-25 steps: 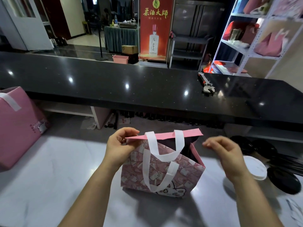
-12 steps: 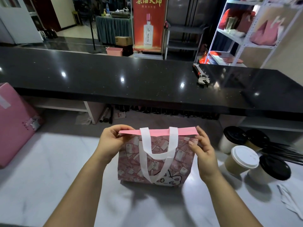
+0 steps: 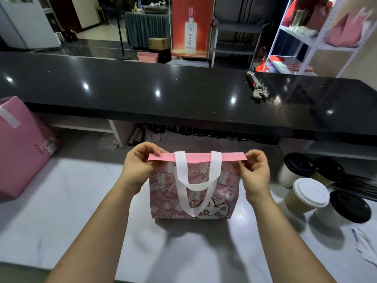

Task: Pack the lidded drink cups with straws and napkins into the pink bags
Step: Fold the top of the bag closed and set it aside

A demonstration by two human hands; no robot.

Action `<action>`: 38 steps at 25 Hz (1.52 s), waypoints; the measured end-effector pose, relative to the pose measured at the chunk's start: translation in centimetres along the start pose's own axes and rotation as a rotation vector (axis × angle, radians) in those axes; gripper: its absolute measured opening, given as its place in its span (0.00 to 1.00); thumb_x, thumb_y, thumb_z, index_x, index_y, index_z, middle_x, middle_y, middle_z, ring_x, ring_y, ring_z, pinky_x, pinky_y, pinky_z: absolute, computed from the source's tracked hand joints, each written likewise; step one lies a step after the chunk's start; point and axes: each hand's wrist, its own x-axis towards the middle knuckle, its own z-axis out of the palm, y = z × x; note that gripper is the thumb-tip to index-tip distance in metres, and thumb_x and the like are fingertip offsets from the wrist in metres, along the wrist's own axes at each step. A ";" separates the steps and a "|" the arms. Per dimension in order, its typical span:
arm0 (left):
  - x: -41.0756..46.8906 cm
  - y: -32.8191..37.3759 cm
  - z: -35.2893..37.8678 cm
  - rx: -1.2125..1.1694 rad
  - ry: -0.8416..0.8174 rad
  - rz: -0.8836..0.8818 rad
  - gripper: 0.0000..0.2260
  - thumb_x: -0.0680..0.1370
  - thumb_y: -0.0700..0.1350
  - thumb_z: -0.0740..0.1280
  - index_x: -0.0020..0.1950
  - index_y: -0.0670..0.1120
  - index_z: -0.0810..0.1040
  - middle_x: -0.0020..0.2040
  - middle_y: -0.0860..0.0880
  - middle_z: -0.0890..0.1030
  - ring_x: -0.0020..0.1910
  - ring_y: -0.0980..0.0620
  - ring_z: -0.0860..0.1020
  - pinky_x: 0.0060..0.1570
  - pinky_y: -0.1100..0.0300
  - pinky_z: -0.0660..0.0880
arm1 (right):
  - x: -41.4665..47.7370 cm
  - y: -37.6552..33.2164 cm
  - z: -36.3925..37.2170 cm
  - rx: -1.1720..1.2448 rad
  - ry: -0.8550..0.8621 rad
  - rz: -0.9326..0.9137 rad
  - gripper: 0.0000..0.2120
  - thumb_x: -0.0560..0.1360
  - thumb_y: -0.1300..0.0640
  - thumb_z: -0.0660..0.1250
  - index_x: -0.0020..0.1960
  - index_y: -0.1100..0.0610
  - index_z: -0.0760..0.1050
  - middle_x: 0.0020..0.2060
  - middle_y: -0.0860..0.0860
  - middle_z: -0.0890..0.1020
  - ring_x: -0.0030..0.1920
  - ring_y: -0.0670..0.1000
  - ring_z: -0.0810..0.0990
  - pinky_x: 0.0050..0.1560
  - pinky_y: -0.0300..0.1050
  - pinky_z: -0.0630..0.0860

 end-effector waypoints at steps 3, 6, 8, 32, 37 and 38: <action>0.0 -0.4 -0.3 0.066 0.037 0.074 0.19 0.68 0.19 0.64 0.32 0.44 0.77 0.41 0.47 0.84 0.45 0.48 0.82 0.43 0.57 0.80 | -0.2 -0.1 -0.5 -0.289 -0.115 -0.258 0.21 0.70 0.72 0.70 0.49 0.47 0.71 0.44 0.47 0.79 0.45 0.47 0.79 0.47 0.40 0.78; -0.5 -0.5 -1.5 0.301 0.064 0.179 0.09 0.68 0.27 0.73 0.40 0.41 0.82 0.43 0.50 0.84 0.48 0.55 0.81 0.51 0.61 0.79 | 0.2 -0.8 -1.9 -0.543 -0.264 -0.520 0.17 0.68 0.72 0.69 0.49 0.54 0.77 0.46 0.47 0.79 0.49 0.48 0.78 0.54 0.41 0.74; -1.3 -0.3 -2.4 0.485 0.054 0.296 0.09 0.66 0.38 0.78 0.44 0.43 0.83 0.46 0.53 0.84 0.50 0.60 0.80 0.54 0.69 0.74 | 0.1 -1.5 -2.4 -0.662 -0.308 -0.596 0.12 0.68 0.68 0.75 0.50 0.61 0.79 0.49 0.51 0.80 0.52 0.49 0.79 0.57 0.41 0.74; -0.9 0.4 6.5 1.352 -0.078 0.481 0.07 0.76 0.46 0.64 0.49 0.54 0.81 0.45 0.55 0.81 0.50 0.50 0.76 0.54 0.52 0.57 | -1.3 -4.0 5.9 -1.342 -0.468 -0.518 0.04 0.70 0.61 0.68 0.39 0.54 0.77 0.33 0.49 0.80 0.38 0.56 0.78 0.39 0.48 0.68; -1.6 -0.4 5.3 1.277 0.029 0.671 0.07 0.74 0.48 0.62 0.43 0.52 0.80 0.41 0.56 0.81 0.44 0.51 0.78 0.57 0.49 0.61 | -1.5 -3.7 4.5 -1.200 -0.446 -0.600 0.07 0.71 0.61 0.67 0.44 0.52 0.82 0.37 0.46 0.84 0.40 0.53 0.81 0.43 0.48 0.70; -1.8 -0.4 4.2 1.250 0.042 0.682 0.07 0.75 0.51 0.63 0.45 0.53 0.80 0.43 0.57 0.81 0.46 0.53 0.78 0.59 0.48 0.62 | -1.5 -3.9 3.7 -1.191 -0.446 -0.585 0.08 0.72 0.60 0.69 0.49 0.52 0.82 0.43 0.46 0.85 0.45 0.52 0.82 0.47 0.49 0.71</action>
